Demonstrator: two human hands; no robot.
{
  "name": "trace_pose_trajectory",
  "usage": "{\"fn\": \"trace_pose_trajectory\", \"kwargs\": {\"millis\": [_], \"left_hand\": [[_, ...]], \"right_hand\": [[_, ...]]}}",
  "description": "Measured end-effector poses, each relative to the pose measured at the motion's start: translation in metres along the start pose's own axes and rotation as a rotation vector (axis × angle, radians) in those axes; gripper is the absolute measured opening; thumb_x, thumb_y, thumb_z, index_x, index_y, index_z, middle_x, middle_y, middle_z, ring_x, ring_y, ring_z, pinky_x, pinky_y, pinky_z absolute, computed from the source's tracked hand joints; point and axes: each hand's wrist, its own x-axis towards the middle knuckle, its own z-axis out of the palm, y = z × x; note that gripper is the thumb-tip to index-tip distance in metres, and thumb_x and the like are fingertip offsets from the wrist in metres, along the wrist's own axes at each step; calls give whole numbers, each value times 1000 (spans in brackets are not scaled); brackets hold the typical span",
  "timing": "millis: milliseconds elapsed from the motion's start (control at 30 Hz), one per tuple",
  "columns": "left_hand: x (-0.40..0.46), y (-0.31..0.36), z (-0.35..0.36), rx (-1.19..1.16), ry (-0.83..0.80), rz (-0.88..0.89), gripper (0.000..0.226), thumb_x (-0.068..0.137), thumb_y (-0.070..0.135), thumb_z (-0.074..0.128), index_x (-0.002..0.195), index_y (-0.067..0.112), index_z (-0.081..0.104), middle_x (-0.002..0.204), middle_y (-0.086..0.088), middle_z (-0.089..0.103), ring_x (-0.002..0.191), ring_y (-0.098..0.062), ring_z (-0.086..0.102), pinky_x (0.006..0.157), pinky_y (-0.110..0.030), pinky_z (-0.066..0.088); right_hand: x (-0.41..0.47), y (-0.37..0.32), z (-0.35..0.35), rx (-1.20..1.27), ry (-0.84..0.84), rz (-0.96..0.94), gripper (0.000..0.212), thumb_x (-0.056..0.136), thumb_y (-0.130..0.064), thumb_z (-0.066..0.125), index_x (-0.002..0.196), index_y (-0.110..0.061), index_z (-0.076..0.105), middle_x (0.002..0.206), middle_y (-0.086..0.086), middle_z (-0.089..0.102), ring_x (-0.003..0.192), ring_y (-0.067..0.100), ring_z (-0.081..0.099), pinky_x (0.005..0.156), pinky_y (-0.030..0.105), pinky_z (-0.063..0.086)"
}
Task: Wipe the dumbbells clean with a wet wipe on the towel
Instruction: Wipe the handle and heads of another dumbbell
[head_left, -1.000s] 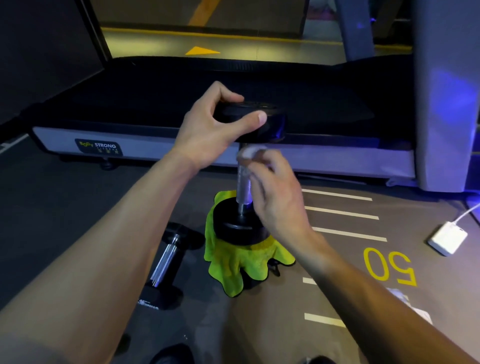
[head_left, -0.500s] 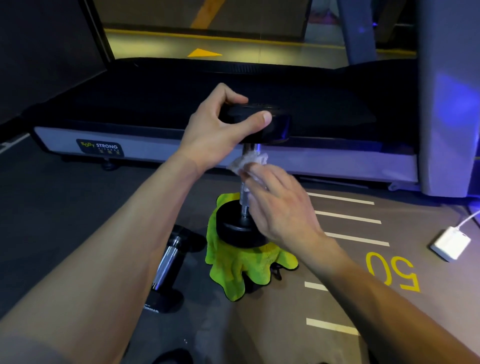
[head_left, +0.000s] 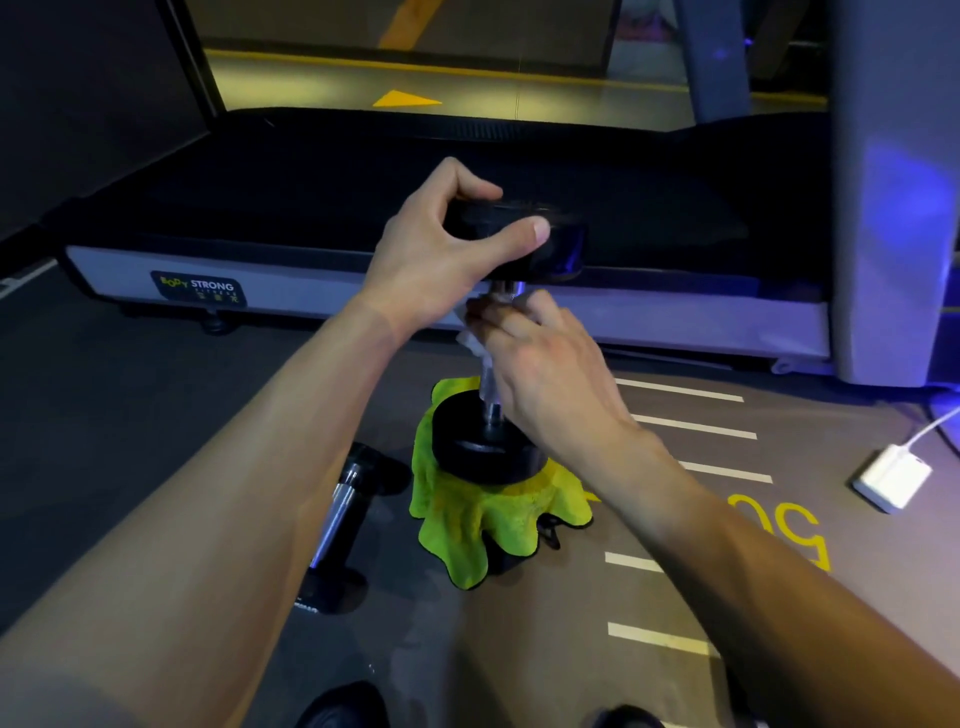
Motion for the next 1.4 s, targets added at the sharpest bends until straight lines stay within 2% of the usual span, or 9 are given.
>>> {"fn": "trace_pose_trajectory", "kwargs": {"millis": [200, 400, 533, 633, 767, 867, 967, 1267, 1400], "left_hand": [[-5, 2, -1, 79, -4, 3, 52, 76, 64, 81, 111, 30, 63, 106, 17, 73, 102, -2, 68, 96, -34, 56], [-7, 9, 1, 194, 45, 17, 67, 67, 77, 81, 110, 30, 60, 104, 19, 71, 99, -1, 68, 93, -37, 56], [-8, 13, 3, 252, 37, 41, 67, 67, 78, 79, 108, 29, 59, 101, 18, 71, 98, -5, 68, 93, -42, 56], [-7, 14, 2, 259, 37, 52, 65, 68, 75, 81, 107, 27, 60, 101, 19, 72, 97, -3, 68, 94, -42, 55], [-2, 12, -2, 263, 46, 63, 65, 65, 75, 82, 102, 26, 61, 104, 18, 74, 98, -4, 69, 95, -44, 55], [1, 8, -6, 220, 35, 74, 64, 63, 75, 82, 100, 26, 62, 107, 19, 75, 101, -2, 70, 97, -44, 55], [3, 3, -8, 162, 4, 84, 65, 62, 74, 84, 101, 26, 64, 111, 19, 75, 105, -3, 70, 99, -44, 56], [3, -2, -10, 47, -41, 120, 51, 63, 66, 89, 92, 36, 59, 118, 12, 76, 111, -8, 71, 102, -45, 55], [2, -2, -16, 23, -66, 143, 51, 62, 62, 90, 92, 35, 59, 119, 12, 75, 114, -8, 71, 105, -47, 55]], "right_hand": [[-34, -4, 15, 175, -244, -95, 36, 80, -8, 76, 110, -27, 78, 112, -14, 74, 101, 21, 55, 71, 38, 57], [-18, 9, -6, 166, -158, -21, 17, 89, -9, 63, 97, -19, 75, 105, -6, 76, 87, 31, 60, 60, 43, 58], [-22, -14, -1, 215, -397, 39, 26, 96, -19, 61, 114, -31, 75, 109, 2, 70, 102, 36, 66, 78, 44, 59], [-8, -19, 2, 140, -467, 118, 27, 95, -18, 63, 119, -28, 73, 98, 8, 53, 97, 43, 65, 75, 42, 55], [-11, -9, -6, 241, -495, 108, 24, 97, -22, 65, 113, -36, 77, 106, 11, 66, 102, 41, 65, 86, 42, 56], [-22, 16, -14, 341, -529, 160, 27, 96, -15, 66, 107, -34, 81, 108, 1, 76, 105, 26, 68, 94, 31, 49], [-36, 40, -16, 412, -446, 218, 26, 92, -8, 65, 98, -27, 82, 102, -10, 80, 102, 17, 74, 91, 35, 55], [-26, 5, 1, 427, -374, -6, 25, 82, -3, 63, 92, -19, 79, 98, -5, 77, 99, 26, 71, 83, 42, 58], [-36, 30, -2, 458, -332, 90, 27, 84, -4, 64, 93, -22, 82, 99, -8, 80, 97, 23, 73, 88, 42, 58]]}}
